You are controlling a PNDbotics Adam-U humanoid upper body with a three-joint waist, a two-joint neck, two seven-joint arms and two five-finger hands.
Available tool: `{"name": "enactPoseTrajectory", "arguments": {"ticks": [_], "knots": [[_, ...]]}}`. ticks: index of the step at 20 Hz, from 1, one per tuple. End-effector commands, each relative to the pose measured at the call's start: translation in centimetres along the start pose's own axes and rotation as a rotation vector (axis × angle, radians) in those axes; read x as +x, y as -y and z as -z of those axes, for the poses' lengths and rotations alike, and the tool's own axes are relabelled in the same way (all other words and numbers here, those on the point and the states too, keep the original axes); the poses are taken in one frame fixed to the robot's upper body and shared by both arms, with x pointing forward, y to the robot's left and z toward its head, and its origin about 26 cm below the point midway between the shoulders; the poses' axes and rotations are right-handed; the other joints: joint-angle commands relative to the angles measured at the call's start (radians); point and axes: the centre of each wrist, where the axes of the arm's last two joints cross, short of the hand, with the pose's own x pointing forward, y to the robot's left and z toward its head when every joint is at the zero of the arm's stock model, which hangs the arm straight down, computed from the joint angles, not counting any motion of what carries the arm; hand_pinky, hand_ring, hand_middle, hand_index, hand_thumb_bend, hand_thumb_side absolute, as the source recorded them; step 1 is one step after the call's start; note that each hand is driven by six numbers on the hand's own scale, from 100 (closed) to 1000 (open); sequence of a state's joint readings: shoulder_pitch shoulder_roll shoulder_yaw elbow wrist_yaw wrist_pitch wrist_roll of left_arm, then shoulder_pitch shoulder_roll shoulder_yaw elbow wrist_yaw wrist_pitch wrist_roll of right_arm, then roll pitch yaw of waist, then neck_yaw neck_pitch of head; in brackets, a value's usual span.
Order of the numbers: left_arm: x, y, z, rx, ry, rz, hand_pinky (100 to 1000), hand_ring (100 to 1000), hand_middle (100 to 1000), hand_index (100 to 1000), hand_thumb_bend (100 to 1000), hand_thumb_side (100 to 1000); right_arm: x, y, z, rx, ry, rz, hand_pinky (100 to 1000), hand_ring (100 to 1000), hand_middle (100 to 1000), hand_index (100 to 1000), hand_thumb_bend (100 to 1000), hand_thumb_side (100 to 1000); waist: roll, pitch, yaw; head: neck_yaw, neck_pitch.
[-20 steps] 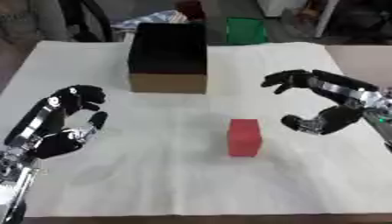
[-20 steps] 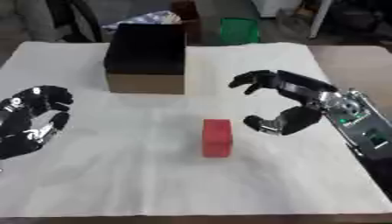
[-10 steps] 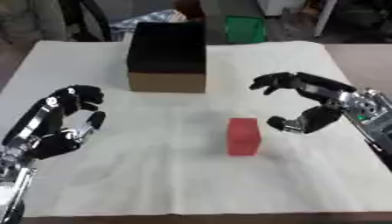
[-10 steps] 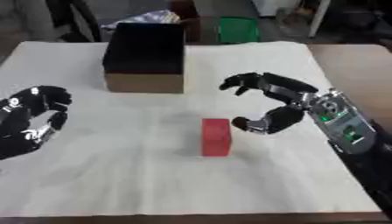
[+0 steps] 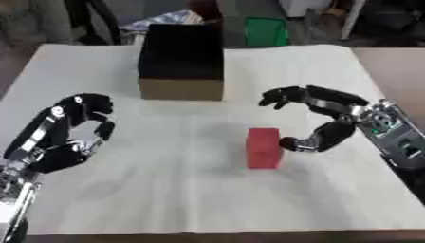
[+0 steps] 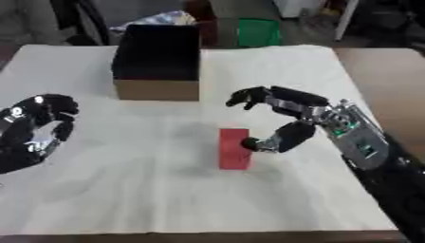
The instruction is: Pick up objects on the table and place them in the box.
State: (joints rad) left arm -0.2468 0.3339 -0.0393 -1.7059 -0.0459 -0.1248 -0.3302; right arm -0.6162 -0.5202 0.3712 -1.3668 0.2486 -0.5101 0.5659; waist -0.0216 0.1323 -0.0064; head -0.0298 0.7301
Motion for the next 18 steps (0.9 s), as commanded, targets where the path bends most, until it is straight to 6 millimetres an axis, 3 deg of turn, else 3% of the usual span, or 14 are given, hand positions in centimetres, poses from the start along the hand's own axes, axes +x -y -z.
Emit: {"name": "enactPoseTrajectory", "arguments": {"ticks": [1, 18], "knots": [[0.4, -0.3, 0.2, -0.004, 0.011, 0.014, 743, 759, 702, 803, 313, 380, 0.2, 0.9, 0.2, 0.023, -0.007, -0.065, 814, 1000, 861, 927, 439, 555, 0.000, -0.015, 0.001, -0.004, 0.007], [0.3, -0.2, 0.1, -0.009, 0.010, 0.011, 743, 759, 704, 804, 308, 383, -1.8, -1.1, 0.8, 0.065, -0.107, -0.103, 806, 1000, 844, 914, 464, 620, 0.000, -0.016, 0.006, -0.006, 0.009]]}}
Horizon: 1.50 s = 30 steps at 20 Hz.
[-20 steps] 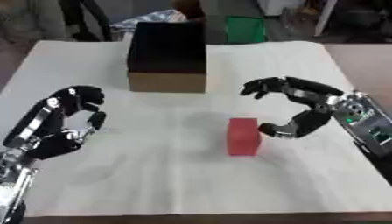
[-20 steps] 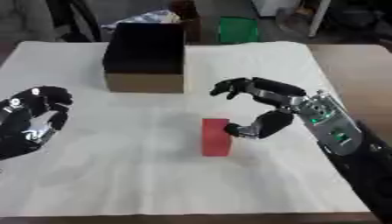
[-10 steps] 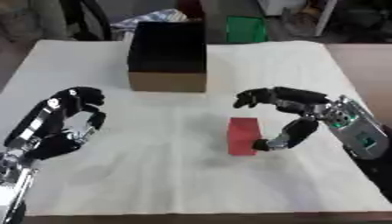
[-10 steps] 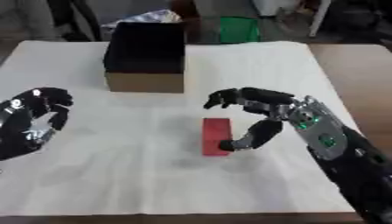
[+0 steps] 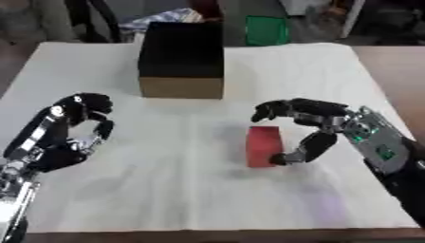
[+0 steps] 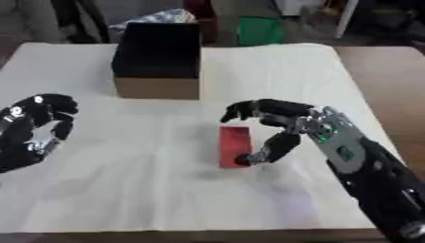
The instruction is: Pick up objects on the table and place them in the box.
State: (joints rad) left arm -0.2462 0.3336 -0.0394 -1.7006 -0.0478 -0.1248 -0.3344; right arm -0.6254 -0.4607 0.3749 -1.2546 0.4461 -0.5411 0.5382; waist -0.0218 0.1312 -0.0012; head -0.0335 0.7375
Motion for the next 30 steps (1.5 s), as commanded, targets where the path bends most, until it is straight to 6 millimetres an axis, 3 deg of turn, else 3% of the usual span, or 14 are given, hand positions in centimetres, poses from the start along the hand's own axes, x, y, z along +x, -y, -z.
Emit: {"name": "enactPoseTrajectory", "arguments": {"ticks": [1, 14, 23, 30], "knots": [[0.4, -0.2, 0.2, -0.004, 0.016, 0.012, 743, 759, 704, 804, 308, 383, -0.3, 1.0, -0.2, -0.018, -0.024, -0.033, 806, 1000, 842, 913, 464, 622, 0.000, -0.015, 0.001, -0.002, 0.001], [0.4, -0.2, 0.2, -0.009, 0.016, 0.012, 743, 760, 707, 804, 304, 386, -1.1, 0.1, -0.1, -0.016, -0.085, -0.054, 787, 1000, 773, 868, 467, 658, -0.002, -0.014, 0.005, -0.002, 0.001], [0.4, -0.2, 0.3, -0.010, 0.016, 0.012, 743, 760, 708, 803, 301, 390, -1.3, -0.3, -0.1, -0.051, -0.119, -0.061, 752, 1000, 545, 675, 394, 616, -0.005, -0.012, 0.007, -0.001, 0.002], [0.4, -0.2, 0.2, -0.008, 0.013, 0.011, 742, 760, 708, 802, 296, 397, -1.4, -0.6, -0.1, -0.066, -0.137, -0.072, 734, 985, 466, 591, 345, 522, -0.007, -0.010, 0.009, 0.000, 0.001]]}}
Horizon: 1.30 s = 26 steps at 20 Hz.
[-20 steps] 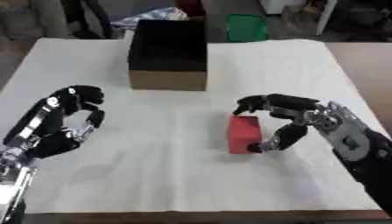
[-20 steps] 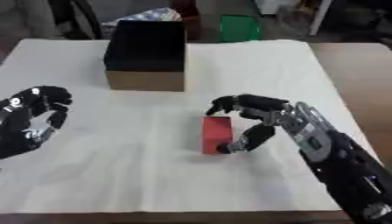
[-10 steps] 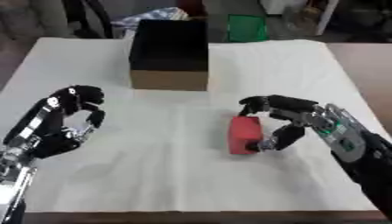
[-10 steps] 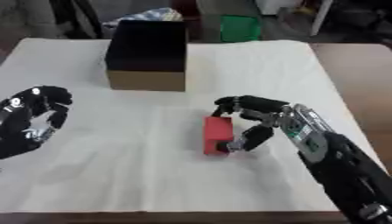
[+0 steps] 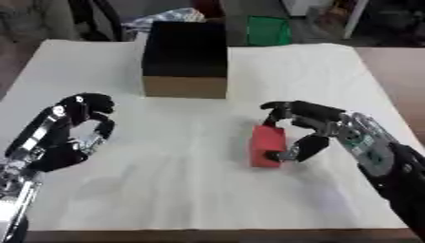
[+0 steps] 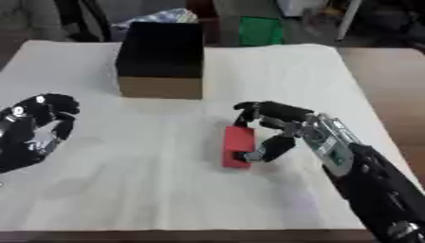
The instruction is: Pick up objects on the table and place them in the box.
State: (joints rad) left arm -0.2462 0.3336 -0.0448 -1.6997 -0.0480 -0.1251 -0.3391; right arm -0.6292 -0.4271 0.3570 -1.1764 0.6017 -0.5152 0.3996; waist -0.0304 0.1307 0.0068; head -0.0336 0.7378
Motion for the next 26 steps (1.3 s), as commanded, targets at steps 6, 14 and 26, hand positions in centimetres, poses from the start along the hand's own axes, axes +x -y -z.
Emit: {"name": "enactPoseTrajectory", "arguments": {"ticks": [6, 14, 26], "knots": [[0.4, -0.4, 0.1, 0.006, 0.011, 0.010, 742, 759, 708, 802, 293, 400, -0.5, 1.3, -0.8, -0.051, -0.037, -0.044, 729, 979, 456, 582, 286, 404, -0.002, -0.009, 0.002, 0.003, 0.001], [0.8, -0.5, 0.0, 0.010, 0.023, 0.013, 740, 752, 708, 800, 290, 397, 0.2, 5.1, -2.9, -0.138, -0.005, -0.074, 733, 979, 461, 590, 262, 285, -0.014, -0.009, 0.010, 0.003, -0.003], [1.1, 0.3, 0.3, -0.037, 0.032, 0.012, 739, 747, 700, 799, 289, 427, 0.3, 12.4, -8.6, -0.333, -0.084, -0.141, 676, 895, 469, 594, 368, 143, -0.051, 0.006, 0.088, -0.028, -0.044]]}}
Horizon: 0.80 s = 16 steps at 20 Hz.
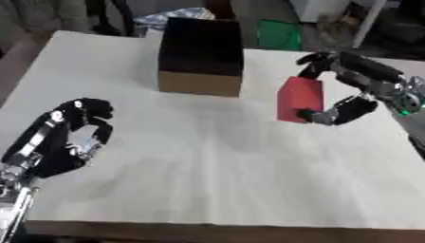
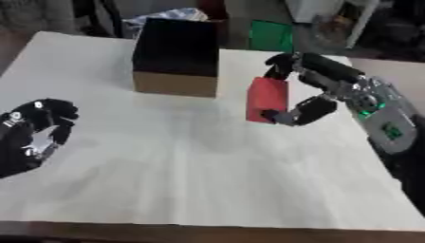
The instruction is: Pick up objects on the table and place them in the box.
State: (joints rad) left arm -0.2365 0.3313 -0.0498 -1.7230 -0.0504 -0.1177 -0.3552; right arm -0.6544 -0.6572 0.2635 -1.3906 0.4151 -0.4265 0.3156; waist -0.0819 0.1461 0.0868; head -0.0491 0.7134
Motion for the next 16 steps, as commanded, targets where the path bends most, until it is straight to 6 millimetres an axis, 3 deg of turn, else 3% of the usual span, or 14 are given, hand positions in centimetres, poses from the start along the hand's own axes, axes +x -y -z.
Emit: {"name": "enactPoseTrajectory", "arguments": {"ticks": [1, 10, 16], "knots": [[0.7, 0.2, 0.5, -0.025, 0.026, 0.010, 739, 747, 700, 799, 289, 431, -0.5, 3.5, -1.2, -0.070, -0.038, -0.059, 678, 894, 471, 596, 373, 138, -0.003, -0.007, 0.021, -0.018, -0.024], [2.0, 1.1, 2.3, -0.124, 0.106, 0.000, 739, 744, 697, 798, 289, 413, -3.3, 6.6, -3.5, -0.220, -0.182, -0.087, 685, 872, 478, 601, 395, 100, -0.039, 0.009, 0.145, -0.113, -0.077], [3.5, 1.6, 3.9, -0.202, 0.209, -0.029, 737, 741, 694, 798, 292, 386, -5.7, 7.4, -5.0, -0.341, -0.285, -0.067, 690, 876, 488, 612, 328, 100, -0.061, 0.020, 0.225, -0.190, -0.104]]}}
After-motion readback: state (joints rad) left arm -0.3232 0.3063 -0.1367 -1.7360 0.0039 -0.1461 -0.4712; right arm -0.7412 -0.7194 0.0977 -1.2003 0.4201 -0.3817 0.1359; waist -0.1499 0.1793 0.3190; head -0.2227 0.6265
